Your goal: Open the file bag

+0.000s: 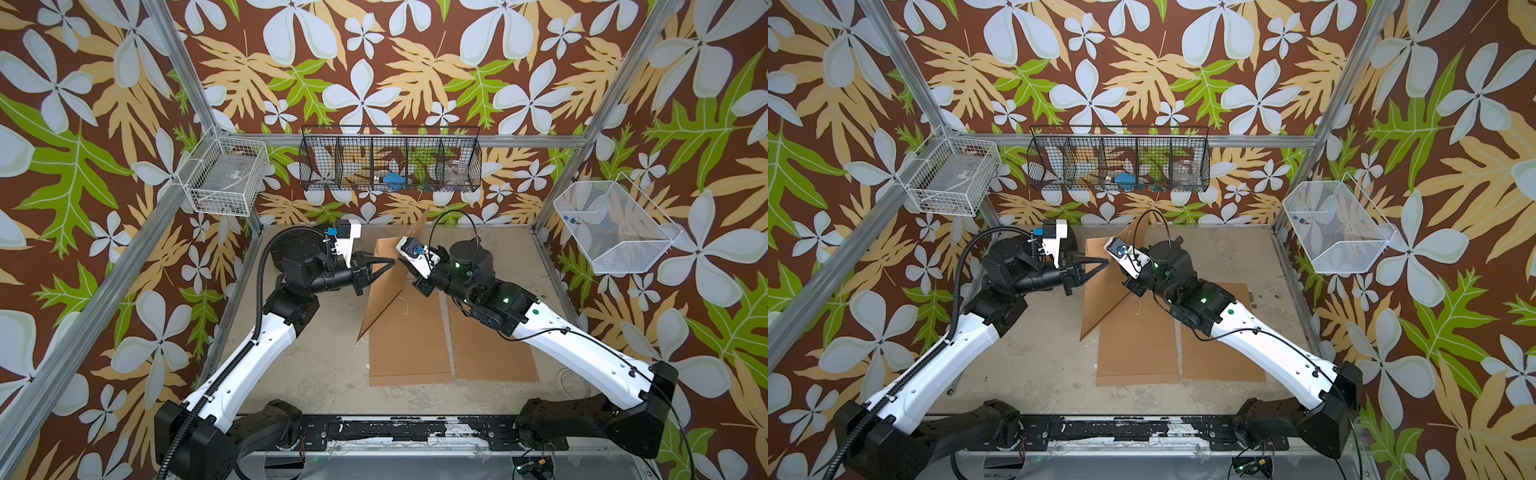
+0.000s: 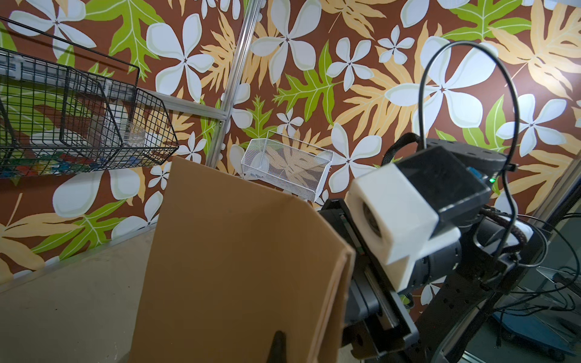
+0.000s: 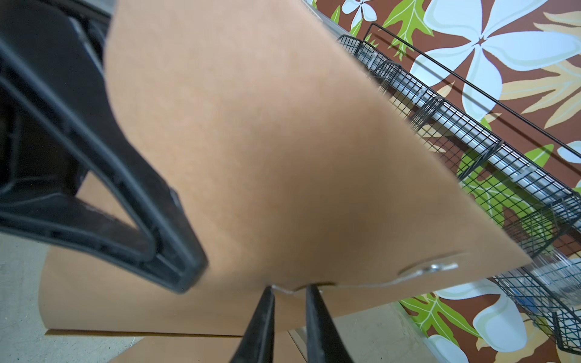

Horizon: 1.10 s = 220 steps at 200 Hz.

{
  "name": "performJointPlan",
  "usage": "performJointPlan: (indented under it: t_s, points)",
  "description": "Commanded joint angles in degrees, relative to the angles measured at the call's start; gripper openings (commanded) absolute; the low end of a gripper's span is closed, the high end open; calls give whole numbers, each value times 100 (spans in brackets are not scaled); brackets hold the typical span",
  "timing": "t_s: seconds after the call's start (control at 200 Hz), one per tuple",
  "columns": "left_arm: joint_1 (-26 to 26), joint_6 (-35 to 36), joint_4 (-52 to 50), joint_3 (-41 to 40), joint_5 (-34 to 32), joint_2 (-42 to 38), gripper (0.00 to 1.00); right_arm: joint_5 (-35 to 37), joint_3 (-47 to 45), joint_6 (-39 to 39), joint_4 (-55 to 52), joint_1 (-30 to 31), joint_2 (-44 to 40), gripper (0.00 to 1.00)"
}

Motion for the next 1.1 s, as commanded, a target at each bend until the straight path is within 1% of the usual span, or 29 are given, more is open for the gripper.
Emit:
performJointPlan:
  t_s: [0.0, 0.405, 0.936, 1.096]
  points:
    - [-9, -81, 192, 0, 237, 20, 0, -141, 13, 41, 222, 4, -33, 20]
    - [-9, -136, 302, -47, 343, 30, 0, -188, 12, -2, 230, 23, -41, 11]
    - [-9, -153, 336, -57, 382, 16, 0, -83, -58, -73, 247, 74, -112, 0]
    - [-6, -156, 361, -57, 377, 7, 0, -73, -67, -91, 248, 83, -112, 0]
